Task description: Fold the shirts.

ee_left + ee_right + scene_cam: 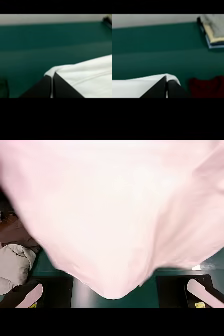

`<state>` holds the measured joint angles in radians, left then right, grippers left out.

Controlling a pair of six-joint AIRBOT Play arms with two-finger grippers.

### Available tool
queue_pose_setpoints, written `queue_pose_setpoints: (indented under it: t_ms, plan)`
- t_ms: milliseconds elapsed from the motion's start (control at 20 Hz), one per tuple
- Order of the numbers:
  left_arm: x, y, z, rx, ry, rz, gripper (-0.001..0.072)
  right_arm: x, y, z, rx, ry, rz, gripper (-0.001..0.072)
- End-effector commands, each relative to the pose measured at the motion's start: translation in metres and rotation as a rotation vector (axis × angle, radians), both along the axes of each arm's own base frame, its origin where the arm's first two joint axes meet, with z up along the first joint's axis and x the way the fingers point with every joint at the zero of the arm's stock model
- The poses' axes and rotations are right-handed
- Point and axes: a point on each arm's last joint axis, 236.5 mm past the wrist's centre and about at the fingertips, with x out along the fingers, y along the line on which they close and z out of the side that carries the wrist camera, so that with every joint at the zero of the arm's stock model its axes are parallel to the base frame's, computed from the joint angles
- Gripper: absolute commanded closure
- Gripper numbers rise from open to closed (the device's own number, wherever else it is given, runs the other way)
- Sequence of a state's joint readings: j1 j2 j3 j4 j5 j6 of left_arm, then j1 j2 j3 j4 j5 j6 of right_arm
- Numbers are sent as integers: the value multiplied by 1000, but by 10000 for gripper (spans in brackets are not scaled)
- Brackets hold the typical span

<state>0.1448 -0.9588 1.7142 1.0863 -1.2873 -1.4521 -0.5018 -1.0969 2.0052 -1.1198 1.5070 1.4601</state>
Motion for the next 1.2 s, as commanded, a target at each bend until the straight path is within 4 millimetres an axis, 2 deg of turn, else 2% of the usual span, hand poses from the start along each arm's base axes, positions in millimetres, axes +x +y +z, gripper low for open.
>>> queue_pose_setpoints:
  t_ms: [0,50,150,300,450,550,650,800,900,1000,1150]
  plan:
    - [32,3,-153,-40,456,-36,687,46,7,-122,95,407,93,700]
    - [43,4,-181,-53,528,-39,687,63,14,-153,100,493,108,700]
    - [70,9,-218,-74,589,-20,686,90,27,-207,103,623,130,700]
    - [120,21,-249,-99,538,40,687,140,40,-270,87,669,129,700]
    - [167,25,-254,-138,402,68,687,196,51,-300,99,560,108,700]
    - [193,31,-254,-170,321,104,687,228,54,-306,111,463,77,699]
    - [209,40,-260,-168,276,142,687,250,54,-307,122,390,53,700]
    - [218,45,-277,-163,283,158,686,266,53,-304,118,324,40,700]
    - [214,42,-290,-126,311,120,687,265,52,-304,110,327,40,700]
    - [204,41,-303,-73,363,79,687,250,46,-317,59,410,38,699]
    - [177,47,-328,39,486,28,687,216,45,-340,-17,581,54,700]
